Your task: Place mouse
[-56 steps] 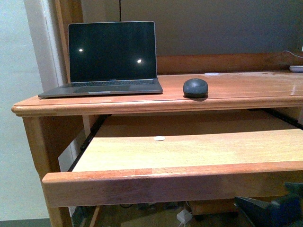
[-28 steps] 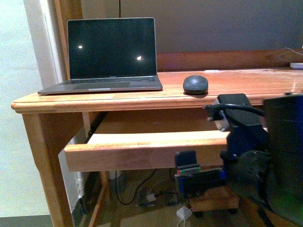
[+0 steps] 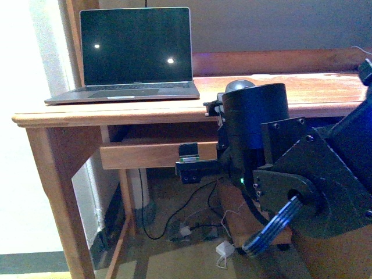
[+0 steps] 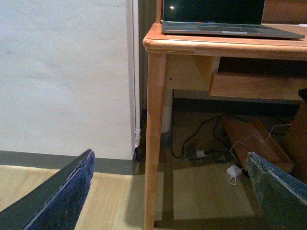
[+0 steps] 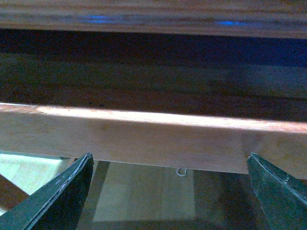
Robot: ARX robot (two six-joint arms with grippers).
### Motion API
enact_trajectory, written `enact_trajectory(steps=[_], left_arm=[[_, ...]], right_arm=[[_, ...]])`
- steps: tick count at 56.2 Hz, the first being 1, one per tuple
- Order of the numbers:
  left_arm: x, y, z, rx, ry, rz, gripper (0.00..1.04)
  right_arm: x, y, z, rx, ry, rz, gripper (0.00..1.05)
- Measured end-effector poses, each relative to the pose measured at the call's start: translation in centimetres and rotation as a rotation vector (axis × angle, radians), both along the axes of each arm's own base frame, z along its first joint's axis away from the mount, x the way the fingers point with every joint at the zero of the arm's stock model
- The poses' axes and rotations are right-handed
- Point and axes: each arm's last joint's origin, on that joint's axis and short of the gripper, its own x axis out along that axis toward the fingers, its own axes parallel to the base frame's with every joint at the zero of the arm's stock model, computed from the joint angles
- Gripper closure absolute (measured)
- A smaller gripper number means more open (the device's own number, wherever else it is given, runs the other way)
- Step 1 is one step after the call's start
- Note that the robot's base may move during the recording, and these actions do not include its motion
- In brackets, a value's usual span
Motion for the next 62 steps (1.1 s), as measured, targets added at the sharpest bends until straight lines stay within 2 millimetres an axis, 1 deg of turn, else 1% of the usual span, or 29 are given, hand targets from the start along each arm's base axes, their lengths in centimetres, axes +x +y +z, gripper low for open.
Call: enact_trajectory(steps=[8,13,17,19,22,23,26,30,35,37,38,42,45,47,49,53,55,60,62], left_arm=[[0.0,0.0,0.0,0.000,0.000,0.000,0.08],[0.0,0.0,0.0,0.000,0.000,0.000,0.08],[0.0,0.0,0.0,0.000,0.000,0.000,0.08],[0.0,0.0,0.0,0.000,0.000,0.000,0.08],[0.0,0.0,0.0,0.000,0.000,0.000,0.08],[0.0,0.0,0.0,0.000,0.000,0.000,0.08],[0.0,0.0,0.0,0.000,0.000,0.000,0.08],[0.0,0.0,0.0,0.000,0.000,0.000,0.08],[0.0,0.0,0.0,0.000,0.000,0.000,0.08],[0.0,0.0,0.0,0.000,0.000,0.000,0.08],[0.0,0.0,0.0,0.000,0.000,0.000,0.08],[0.0,0.0,0.0,0.000,0.000,0.000,0.08],[0.0,0.0,0.0,0.000,0.000,0.000,0.08],[0.0,0.0,0.0,0.000,0.000,0.000,0.08],[0.0,0.0,0.0,0.000,0.000,0.000,0.08],[0.0,0.0,0.0,0.000,0.000,0.000,0.08],[0.0,0.0,0.0,0.000,0.000,0.000,0.08],[0.0,0.0,0.0,0.000,0.000,0.000,0.08],[0.0,0.0,0.0,0.000,0.000,0.000,0.08]], right_arm=[[0.2,-0.1,0.0,0.025,0.002,-0.020,0.07],[0.1,-0.7,0.0,0.048,0.002,-0.010,0.07],[-0.3,-1.9,0.0,0.067,0.009,-0.004,0.07],[-0.8,-3.0,0.2,0.079,0.011,-0.003,0.07],[-2.1,-5.3,0.9,0.110,0.009,0.005,0.07],[-2.7,-6.3,1.3,0.122,0.003,0.011,0.07],[-3.8,-7.8,1.8,0.140,-0.008,0.018,0.07],[-5.9,-10.4,2.4,0.163,-0.027,0.035,0.07],[-8.3,-13.0,2.3,0.178,-0.026,0.055,0.07],[-9.7,-14.5,2.1,0.188,-0.020,0.068,0.07],[-10.1,-14.8,2.0,0.191,-0.017,0.070,0.07],[-12.9,-17.5,1.4,0.220,0.012,0.086,0.07],[-15.7,-19.7,1.2,0.244,0.022,0.099,0.07],[-17.5,-20.6,1.0,0.258,0.031,0.114,0.07],[-18.8,-21.2,0.8,0.273,0.040,0.128,0.07],[-20.8,-22.0,0.4,0.301,0.050,0.140,0.07],[-22.2,-22.4,0.1,0.327,0.058,0.146,0.07],[-24.7,-23.1,-0.4,0.385,0.065,0.143,0.07],[-25.5,-23.2,-0.1,0.404,0.046,0.141,0.07]])
